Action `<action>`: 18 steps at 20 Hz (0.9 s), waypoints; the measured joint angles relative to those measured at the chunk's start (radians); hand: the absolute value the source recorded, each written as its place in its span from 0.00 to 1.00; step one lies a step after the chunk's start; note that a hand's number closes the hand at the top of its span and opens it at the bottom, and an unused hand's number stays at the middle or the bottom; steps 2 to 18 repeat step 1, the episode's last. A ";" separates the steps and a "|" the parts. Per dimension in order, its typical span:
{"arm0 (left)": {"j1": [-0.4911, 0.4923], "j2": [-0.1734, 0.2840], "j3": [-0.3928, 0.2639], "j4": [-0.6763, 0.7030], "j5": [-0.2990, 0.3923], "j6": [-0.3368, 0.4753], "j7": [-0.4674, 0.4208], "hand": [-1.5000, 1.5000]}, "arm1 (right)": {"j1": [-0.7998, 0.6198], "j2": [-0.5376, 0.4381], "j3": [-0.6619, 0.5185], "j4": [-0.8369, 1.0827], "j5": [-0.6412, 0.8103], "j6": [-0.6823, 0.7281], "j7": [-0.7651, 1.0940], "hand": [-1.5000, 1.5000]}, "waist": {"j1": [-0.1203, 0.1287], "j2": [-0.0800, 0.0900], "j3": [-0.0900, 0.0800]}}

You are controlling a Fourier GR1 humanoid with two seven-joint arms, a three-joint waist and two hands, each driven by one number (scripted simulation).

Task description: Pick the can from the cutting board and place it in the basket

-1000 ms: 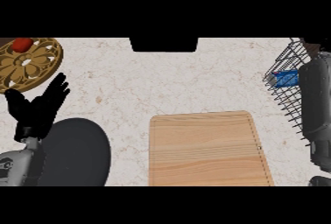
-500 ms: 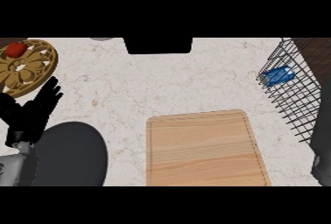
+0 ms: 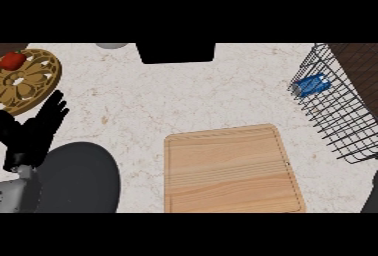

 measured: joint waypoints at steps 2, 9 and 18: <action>-0.002 -0.004 -0.002 -0.001 -0.001 0.002 0.003 0.50 | 0.057 0.006 0.022 -0.056 -0.029 0.017 0.001 0.00 | -0.002 0.000 0.000; -0.002 -0.004 -0.002 -0.001 -0.001 0.002 0.003 0.50 | 0.057 0.006 0.022 -0.056 -0.029 0.017 0.001 0.00 | -0.002 0.000 0.000; -0.002 -0.004 -0.002 -0.001 -0.001 0.002 0.003 0.50 | 0.057 0.006 0.022 -0.056 -0.029 0.017 0.001 0.00 | -0.002 0.000 0.000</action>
